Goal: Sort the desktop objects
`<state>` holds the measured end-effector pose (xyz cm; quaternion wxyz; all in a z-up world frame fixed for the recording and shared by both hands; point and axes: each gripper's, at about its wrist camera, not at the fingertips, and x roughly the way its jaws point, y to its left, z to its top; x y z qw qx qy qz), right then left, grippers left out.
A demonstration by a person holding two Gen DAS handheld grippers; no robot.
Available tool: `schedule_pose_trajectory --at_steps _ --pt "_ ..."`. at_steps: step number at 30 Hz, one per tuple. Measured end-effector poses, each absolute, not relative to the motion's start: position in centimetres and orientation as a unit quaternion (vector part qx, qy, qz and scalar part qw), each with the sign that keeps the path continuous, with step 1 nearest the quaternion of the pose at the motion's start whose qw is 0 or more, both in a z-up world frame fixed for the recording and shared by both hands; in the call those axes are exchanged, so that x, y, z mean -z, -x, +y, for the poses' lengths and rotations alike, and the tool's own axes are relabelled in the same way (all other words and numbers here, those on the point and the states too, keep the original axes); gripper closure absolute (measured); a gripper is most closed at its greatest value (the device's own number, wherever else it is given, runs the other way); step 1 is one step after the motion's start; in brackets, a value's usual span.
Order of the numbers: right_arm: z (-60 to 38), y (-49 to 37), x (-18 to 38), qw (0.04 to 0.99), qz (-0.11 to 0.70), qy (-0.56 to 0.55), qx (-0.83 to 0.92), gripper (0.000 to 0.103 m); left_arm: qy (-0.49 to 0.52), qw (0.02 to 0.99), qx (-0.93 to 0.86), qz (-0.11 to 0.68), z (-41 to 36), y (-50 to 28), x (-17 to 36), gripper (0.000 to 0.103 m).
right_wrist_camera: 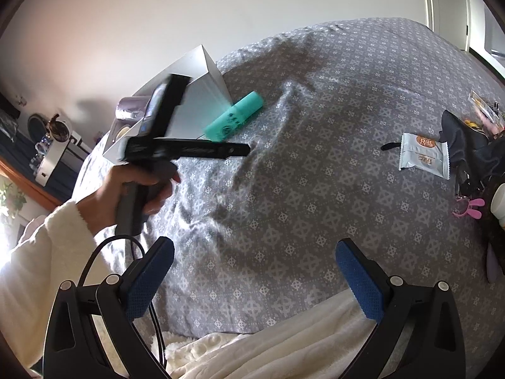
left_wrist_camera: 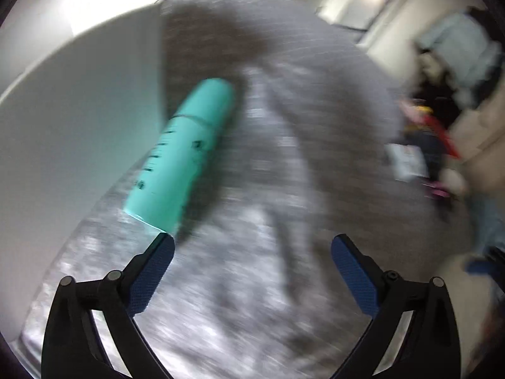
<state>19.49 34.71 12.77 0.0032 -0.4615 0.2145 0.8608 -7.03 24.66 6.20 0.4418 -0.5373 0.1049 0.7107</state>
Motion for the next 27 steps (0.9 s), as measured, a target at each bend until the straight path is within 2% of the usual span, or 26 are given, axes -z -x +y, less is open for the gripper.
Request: schedule_pose_trajectory --at_steps 5,9,13,22,27 --pt "34.9 -19.4 -12.8 0.002 0.223 0.457 -0.861 0.000 0.510 0.336 -0.779 0.145 23.8 7.7 -6.7 0.003" --pt "34.9 -19.4 -12.7 0.003 0.223 0.457 -0.861 0.000 0.492 0.313 -0.796 0.161 24.9 7.7 -6.5 0.003" --pt "35.3 -19.2 -12.3 0.003 0.231 0.460 -0.857 0.000 0.467 0.247 -0.830 0.180 23.8 6.6 -6.8 0.003" --pt "34.8 -17.8 -12.5 0.043 0.230 0.488 -0.841 0.000 0.442 0.038 -0.893 0.076 6.2 -1.0 -6.9 0.001" --pt "31.8 -12.4 -11.3 0.064 0.299 0.474 -0.826 0.000 0.463 -0.062 -0.884 0.012 -1.7 -1.7 -3.8 0.000"
